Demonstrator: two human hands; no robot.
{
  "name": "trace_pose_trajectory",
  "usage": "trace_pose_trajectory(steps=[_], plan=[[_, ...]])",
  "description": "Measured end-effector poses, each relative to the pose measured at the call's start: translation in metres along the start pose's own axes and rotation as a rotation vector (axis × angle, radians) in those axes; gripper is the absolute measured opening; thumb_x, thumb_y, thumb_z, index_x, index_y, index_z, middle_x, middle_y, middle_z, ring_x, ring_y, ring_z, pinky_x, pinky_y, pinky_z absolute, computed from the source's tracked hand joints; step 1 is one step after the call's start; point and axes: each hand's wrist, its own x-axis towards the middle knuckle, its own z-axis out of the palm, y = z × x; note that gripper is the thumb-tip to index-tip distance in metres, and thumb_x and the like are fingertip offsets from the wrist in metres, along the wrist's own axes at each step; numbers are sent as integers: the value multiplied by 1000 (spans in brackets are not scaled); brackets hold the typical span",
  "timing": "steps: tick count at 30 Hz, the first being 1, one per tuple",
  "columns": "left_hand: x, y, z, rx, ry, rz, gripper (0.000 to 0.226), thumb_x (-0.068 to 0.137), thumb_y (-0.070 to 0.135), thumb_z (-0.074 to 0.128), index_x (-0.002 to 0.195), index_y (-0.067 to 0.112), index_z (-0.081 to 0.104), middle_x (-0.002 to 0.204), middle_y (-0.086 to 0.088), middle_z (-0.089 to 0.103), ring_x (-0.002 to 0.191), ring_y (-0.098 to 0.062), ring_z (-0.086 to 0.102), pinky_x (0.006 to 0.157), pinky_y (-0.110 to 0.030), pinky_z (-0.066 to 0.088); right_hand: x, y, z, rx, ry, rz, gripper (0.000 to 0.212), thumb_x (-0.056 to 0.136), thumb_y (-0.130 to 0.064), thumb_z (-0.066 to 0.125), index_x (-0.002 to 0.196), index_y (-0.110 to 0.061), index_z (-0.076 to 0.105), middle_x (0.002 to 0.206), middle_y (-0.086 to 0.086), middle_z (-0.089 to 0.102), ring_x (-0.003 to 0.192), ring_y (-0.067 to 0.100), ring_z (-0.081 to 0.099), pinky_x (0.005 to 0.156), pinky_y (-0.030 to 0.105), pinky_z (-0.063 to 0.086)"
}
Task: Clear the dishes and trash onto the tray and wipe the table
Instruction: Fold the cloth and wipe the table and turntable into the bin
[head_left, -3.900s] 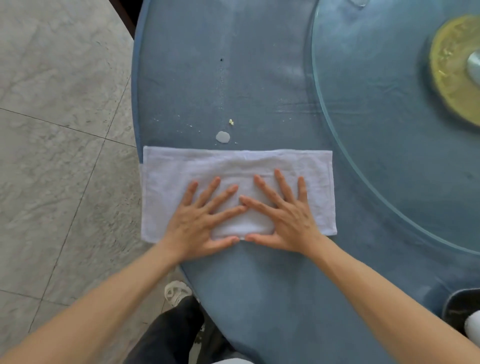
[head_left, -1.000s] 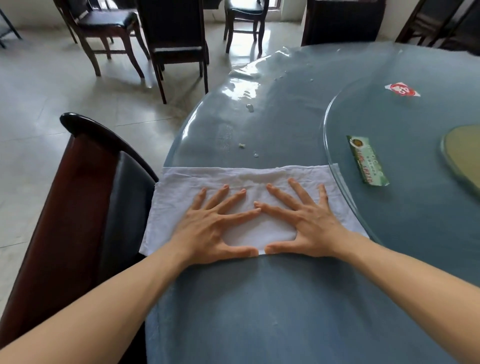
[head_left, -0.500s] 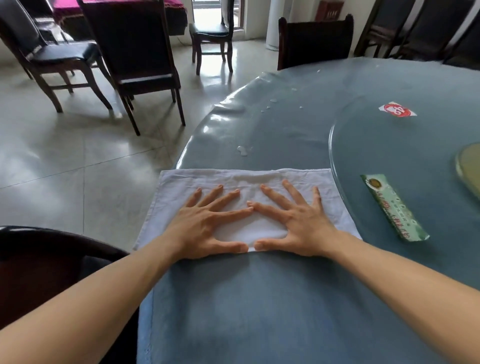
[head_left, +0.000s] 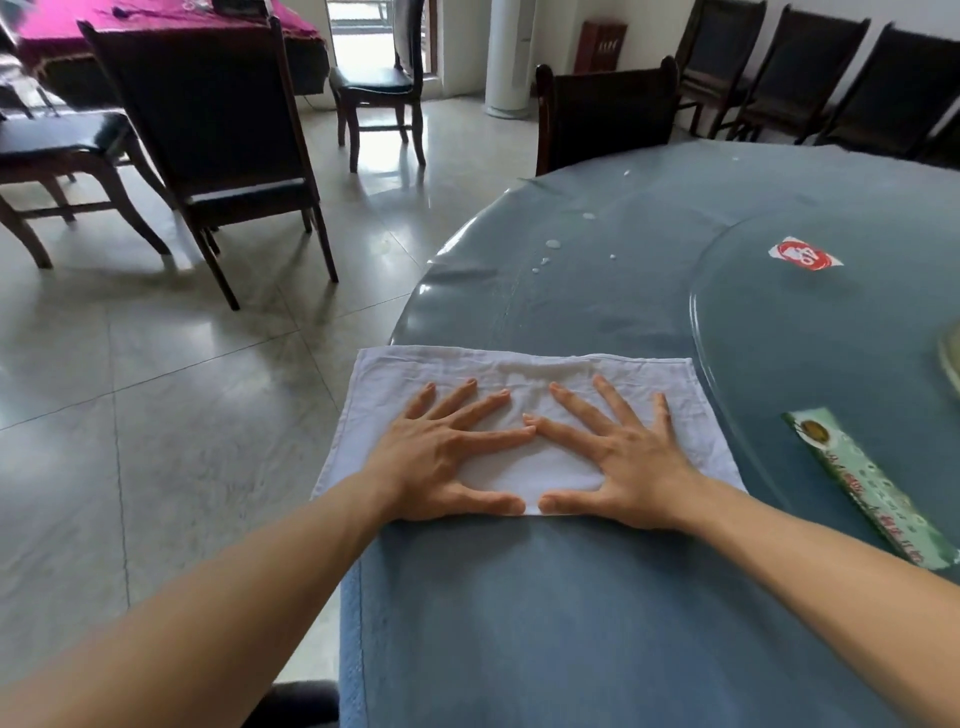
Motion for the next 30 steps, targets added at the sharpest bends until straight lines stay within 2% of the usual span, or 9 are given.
trace_pose_trajectory(steps=[7, 19, 30], plan=[[25, -29, -5, -24, 7, 116, 78, 76, 96, 33, 145, 72, 4, 168, 21, 0, 157, -12, -9, 126, -50, -4, 14, -9, -3, 16, -5, 132, 88, 51, -111, 4, 132, -84, -16, 156, -40, -32, 151, 14, -36, 113, 79, -11], [76, -71, -12, -18, -12, 255, 76, 78, 94, 33, 146, 72, 8, 168, 21, 2, 156, -11, -8, 126, -47, -6, 44, -9, -9, 78, 3, 270, 92, 53, -111, 10, 138, -82, -10, 158, -40, -28, 153, 12, -32, 114, 76, -12], [177, -138, -33, -21, -40, 313, 78, 74, 97, 26, 145, 73, 5, 167, 25, 2, 156, -10, -7, 126, -48, -5, 139, 26, -31, 132, 55, 349, 97, 51, -111, 8, 142, -79, -6, 164, -34, -19, 155, 16, -27, 112, 78, -15]])
